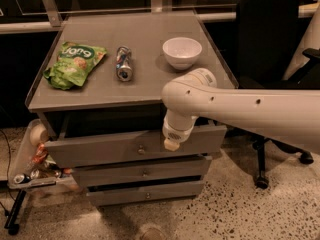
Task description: Close top drawer
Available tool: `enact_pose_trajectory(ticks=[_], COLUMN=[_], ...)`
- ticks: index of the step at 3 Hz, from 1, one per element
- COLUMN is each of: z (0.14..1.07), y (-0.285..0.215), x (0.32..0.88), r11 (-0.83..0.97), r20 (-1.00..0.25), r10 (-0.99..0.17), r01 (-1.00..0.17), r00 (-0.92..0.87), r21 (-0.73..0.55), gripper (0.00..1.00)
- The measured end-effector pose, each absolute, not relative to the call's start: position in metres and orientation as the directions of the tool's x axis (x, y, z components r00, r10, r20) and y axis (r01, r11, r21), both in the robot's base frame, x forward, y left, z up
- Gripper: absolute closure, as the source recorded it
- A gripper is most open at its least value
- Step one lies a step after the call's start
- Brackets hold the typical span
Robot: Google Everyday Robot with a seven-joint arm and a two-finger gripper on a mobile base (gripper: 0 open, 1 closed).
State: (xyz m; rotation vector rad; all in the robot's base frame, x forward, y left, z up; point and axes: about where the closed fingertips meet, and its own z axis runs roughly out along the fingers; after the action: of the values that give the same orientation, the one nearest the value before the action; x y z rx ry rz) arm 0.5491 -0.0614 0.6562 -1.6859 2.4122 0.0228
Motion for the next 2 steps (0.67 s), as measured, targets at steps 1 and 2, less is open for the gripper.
enact_pose_trajectory(ticks=[1, 2], z=[0.6456, 0.6452], y=[-0.0609, -0.0607], x=[0.5589, 0.5591], r11=[0.355, 0.355], r20=[-0.141, -0.140], r10=[-0.930, -0.930], r01=[-0.929, -0.929], r00=[-0.339, -0.339], r21=[-0.107, -0.108], gripper=[1.00, 0.82])
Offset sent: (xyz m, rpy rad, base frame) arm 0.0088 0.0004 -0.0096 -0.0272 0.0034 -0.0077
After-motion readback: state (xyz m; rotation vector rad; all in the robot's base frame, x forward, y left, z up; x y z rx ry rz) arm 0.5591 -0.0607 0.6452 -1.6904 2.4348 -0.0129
